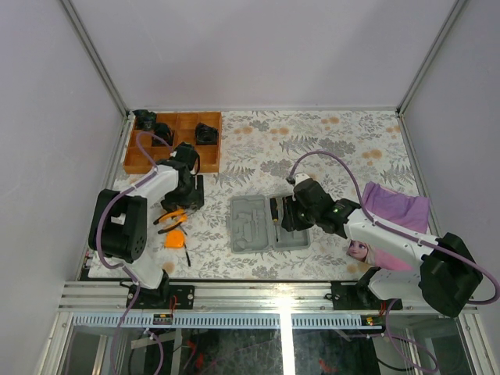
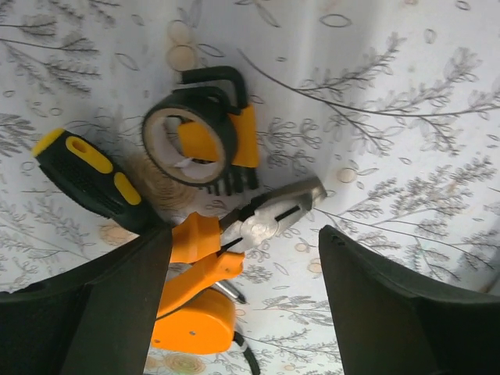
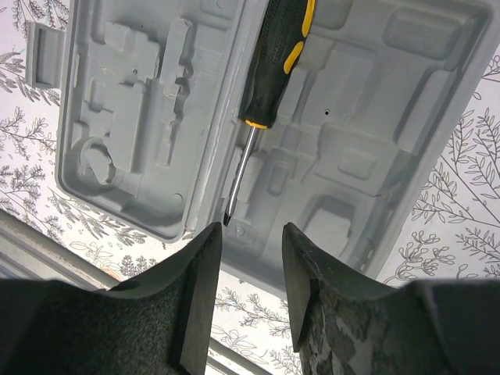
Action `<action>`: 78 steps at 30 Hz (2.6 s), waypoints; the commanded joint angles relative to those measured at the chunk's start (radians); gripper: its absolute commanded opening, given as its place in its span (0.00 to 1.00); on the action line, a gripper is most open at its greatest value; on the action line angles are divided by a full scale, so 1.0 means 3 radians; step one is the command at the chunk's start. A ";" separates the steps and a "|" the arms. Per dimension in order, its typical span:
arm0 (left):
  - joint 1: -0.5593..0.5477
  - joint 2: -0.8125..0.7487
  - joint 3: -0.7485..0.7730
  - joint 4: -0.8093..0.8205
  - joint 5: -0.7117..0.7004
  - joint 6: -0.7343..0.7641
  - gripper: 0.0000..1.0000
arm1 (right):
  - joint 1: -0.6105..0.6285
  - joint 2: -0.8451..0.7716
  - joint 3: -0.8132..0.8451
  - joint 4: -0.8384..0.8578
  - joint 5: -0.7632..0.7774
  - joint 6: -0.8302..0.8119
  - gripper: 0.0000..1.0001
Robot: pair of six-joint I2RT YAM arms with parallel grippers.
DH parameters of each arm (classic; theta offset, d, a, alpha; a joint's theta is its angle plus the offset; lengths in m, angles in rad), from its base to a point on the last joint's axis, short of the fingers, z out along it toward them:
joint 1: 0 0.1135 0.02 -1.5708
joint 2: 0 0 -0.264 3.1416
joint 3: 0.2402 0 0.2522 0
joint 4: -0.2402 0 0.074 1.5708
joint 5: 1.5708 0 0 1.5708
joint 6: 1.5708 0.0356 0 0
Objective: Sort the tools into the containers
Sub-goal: Adjust the pliers at the center of the board, then pick up the pliers at the center of the board.
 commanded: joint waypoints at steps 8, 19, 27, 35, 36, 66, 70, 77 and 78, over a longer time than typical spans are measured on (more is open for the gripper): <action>-0.0358 -0.0066 -0.0159 0.0223 0.0637 -0.0420 0.69 | -0.0017 -0.0024 -0.0034 0.0121 -0.0045 0.0102 0.44; -0.0412 -0.0883 -0.0165 0.0236 -0.0094 -0.0856 0.66 | -0.0018 -0.0094 -0.0087 0.0114 0.0023 0.0133 0.44; -0.0166 -0.1885 -0.0802 0.0294 -0.0615 -0.1951 0.66 | -0.0017 -0.0094 -0.0089 0.0116 0.0009 0.0156 0.44; 0.0360 -0.2095 -0.1192 0.0346 -0.0345 -0.2107 0.65 | -0.0017 -0.0108 -0.0096 0.0113 0.0029 0.0161 0.44; 0.0398 -0.2078 -0.1214 0.0356 -0.0340 -0.2113 0.66 | -0.0018 -0.0109 -0.0095 0.0113 0.0035 0.0164 0.44; 0.0659 -0.1534 -0.1501 0.0941 -0.0318 -0.1918 0.44 | -0.0017 -0.0252 -0.0136 0.0037 0.0160 0.0174 0.44; 0.0662 -0.1485 -0.1523 0.1018 -0.0331 -0.1891 0.32 | -0.0017 -0.0252 -0.0132 0.0027 0.0169 0.0176 0.44; 0.0664 -0.1471 -0.1559 0.1089 -0.0350 -0.1856 0.21 | -0.0019 -0.0272 -0.0145 0.0011 0.0186 0.0182 0.44; 0.0664 -0.1484 -0.1564 0.1090 -0.0351 -0.1854 0.19 | -0.0018 -0.0272 -0.0145 0.0005 0.0184 0.0181 0.44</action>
